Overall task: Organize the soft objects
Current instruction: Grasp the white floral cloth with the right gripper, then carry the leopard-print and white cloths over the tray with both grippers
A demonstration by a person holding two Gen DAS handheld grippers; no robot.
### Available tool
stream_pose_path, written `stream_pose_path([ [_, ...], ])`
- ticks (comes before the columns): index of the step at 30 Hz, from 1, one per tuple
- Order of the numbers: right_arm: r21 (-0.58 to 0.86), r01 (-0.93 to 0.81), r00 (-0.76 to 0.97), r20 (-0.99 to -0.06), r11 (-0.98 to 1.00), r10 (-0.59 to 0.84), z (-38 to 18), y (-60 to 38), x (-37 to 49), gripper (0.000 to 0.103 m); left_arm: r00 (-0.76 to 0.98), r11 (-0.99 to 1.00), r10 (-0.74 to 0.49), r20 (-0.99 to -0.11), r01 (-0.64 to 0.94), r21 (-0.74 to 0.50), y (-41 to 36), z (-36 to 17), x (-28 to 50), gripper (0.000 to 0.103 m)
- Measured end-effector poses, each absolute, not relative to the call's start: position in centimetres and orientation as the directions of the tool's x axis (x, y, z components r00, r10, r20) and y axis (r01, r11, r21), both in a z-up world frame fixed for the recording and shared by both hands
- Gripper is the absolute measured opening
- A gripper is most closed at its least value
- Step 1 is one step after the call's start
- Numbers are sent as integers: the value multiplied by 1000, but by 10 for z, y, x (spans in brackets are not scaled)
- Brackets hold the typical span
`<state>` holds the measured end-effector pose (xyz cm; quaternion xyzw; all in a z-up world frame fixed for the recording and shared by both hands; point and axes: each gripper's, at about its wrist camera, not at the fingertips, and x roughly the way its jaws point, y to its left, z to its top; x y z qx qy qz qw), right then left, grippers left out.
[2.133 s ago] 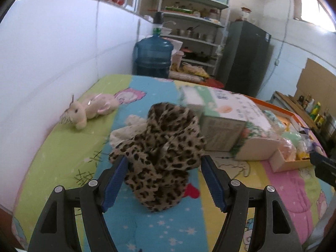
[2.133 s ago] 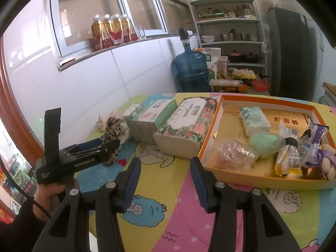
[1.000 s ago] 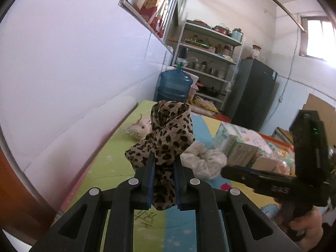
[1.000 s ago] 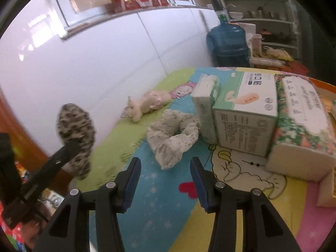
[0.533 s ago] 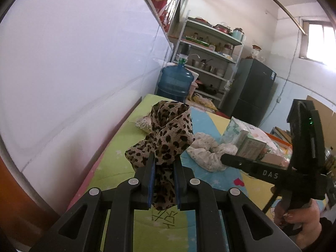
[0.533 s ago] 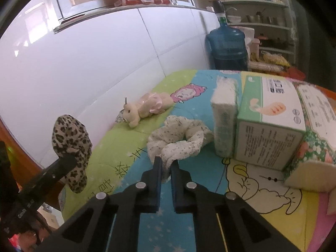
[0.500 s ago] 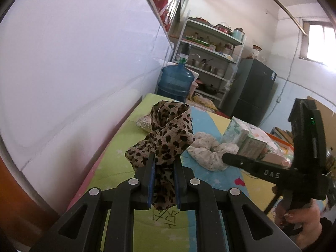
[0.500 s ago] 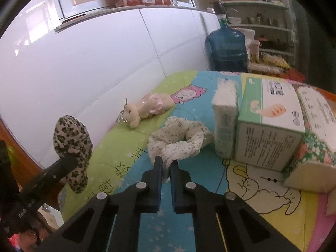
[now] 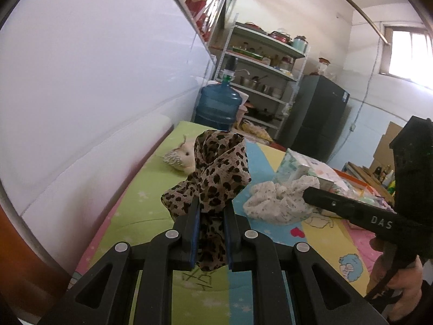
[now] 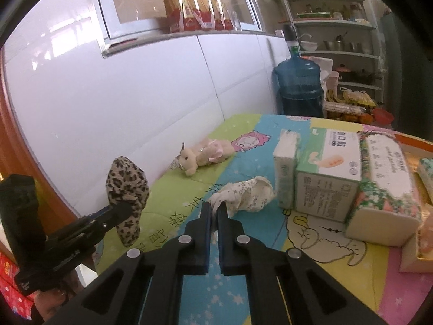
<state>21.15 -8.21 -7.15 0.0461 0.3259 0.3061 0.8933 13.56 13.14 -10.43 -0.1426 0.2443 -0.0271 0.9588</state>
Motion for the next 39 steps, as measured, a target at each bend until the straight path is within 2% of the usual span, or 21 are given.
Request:
stream_pose_path([
  [16, 264, -510, 658, -493, 819, 569, -46, -134, 162, 4, 873, 952, -235, -428, 118, -281, 80, -86, 124, 15],
  [39, 278, -368, 772, -441, 887, 458, -35, -242, 115, 4, 795, 916, -399, -458, 324, -236, -27, -76, 122, 15],
])
